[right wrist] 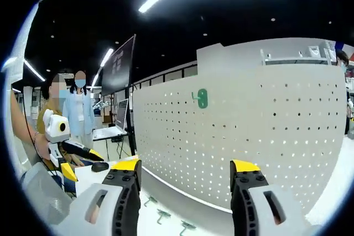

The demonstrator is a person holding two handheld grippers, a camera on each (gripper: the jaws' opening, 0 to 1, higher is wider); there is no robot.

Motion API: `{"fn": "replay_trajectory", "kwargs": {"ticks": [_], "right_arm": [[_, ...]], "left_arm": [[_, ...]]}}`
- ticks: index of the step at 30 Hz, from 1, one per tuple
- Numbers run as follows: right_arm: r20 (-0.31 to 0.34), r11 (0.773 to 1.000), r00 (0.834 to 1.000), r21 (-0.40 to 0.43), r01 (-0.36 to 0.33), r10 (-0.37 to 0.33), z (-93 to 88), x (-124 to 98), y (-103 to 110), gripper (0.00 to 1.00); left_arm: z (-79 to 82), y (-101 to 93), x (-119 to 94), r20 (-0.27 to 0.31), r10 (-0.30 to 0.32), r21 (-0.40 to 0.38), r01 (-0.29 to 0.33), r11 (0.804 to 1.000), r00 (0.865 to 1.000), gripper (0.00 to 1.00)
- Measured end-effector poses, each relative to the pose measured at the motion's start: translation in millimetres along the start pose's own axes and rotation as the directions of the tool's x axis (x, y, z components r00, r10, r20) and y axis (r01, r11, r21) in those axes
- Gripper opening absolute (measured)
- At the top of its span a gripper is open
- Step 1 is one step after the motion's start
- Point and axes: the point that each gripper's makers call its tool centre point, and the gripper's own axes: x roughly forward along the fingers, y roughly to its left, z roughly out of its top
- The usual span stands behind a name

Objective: Insert the hook assembly into the mounting plate slot until the hook locks in place.

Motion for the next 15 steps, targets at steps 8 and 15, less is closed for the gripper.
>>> {"fn": "replay_trajectory", "kwargs": {"ticks": [8, 15], "right_arm": [[-0.057, 1.000, 0.998, 0.003, -0.005, 0.006, -21.1, -20.6, -2.9, 0.63], [-0.099, 1.000, 0.995, 0.000, 0.002, -0.002, -39.0, -36.8, -4.6, 0.64]], "left_arm": [[-3.4, 0.1, 1.5, -0.007, -0.005, -0.006, 0.005, 1.000, 1.000, 0.79], [-9.1, 0.7, 1.5, -0.019, -0.006, -0.011, 0.005, 1.000, 1.000, 0.79]]}}
